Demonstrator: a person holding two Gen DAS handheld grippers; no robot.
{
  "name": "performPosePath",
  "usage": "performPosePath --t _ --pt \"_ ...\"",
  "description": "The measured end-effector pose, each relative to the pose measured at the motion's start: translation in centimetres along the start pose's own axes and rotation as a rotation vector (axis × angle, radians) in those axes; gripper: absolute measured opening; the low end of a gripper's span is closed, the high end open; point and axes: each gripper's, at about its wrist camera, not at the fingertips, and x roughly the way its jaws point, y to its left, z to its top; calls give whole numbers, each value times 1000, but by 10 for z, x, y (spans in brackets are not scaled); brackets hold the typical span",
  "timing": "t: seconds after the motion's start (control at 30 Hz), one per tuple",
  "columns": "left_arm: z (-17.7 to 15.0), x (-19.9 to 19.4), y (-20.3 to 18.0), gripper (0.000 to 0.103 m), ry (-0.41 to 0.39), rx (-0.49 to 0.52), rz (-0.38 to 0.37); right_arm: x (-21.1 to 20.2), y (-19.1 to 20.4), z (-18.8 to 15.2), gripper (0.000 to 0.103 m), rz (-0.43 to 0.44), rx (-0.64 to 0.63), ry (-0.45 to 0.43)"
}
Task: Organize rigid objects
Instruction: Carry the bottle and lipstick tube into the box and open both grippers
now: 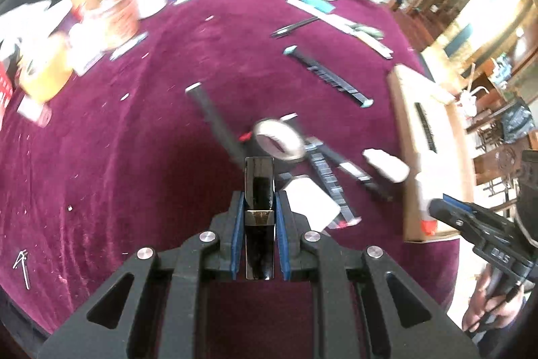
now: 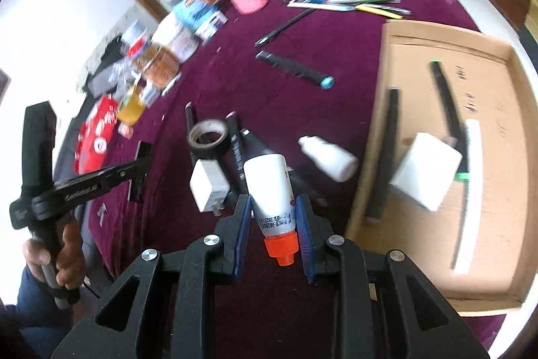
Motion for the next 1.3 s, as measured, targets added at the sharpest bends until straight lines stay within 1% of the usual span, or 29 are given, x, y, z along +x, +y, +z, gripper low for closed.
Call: performPosePath --t 0.1,0.2,0.27,0.47,0.6,0.8,0.93,1.23,1.3 --pt "7 -5 -40 15 3 41 -41 -19 -24 -2 24 0 50 -36" --pt "11 -7 -75 15 1 88 -59 -39 -47 -5 24 -14 95 -81" --pt "11 -4 -101 15 18 115 -93 -50 -67 -7 24 -22 137 -99" --pt "3 18 -176 15 70 225 -152 -69 -113 -12 24 -91 211 -106" --pt "-7 42 -218 15 107 319 -157 -71 -139 -18 24 -123 272 -93" --pt "-17 75 -249 15 161 402 -134 -68 -163 -28 24 -157 325 -67" --pt "-26 83 -265 15 156 466 -109 -61 -161 -32 24 -160 327 -59" --pt "-38 102 -266 15 178 468 -88 -55 -160 -40 24 -218 313 -42" --pt "-40 102 -266 15 168 473 -81 -55 -160 -40 24 -231 309 -41"
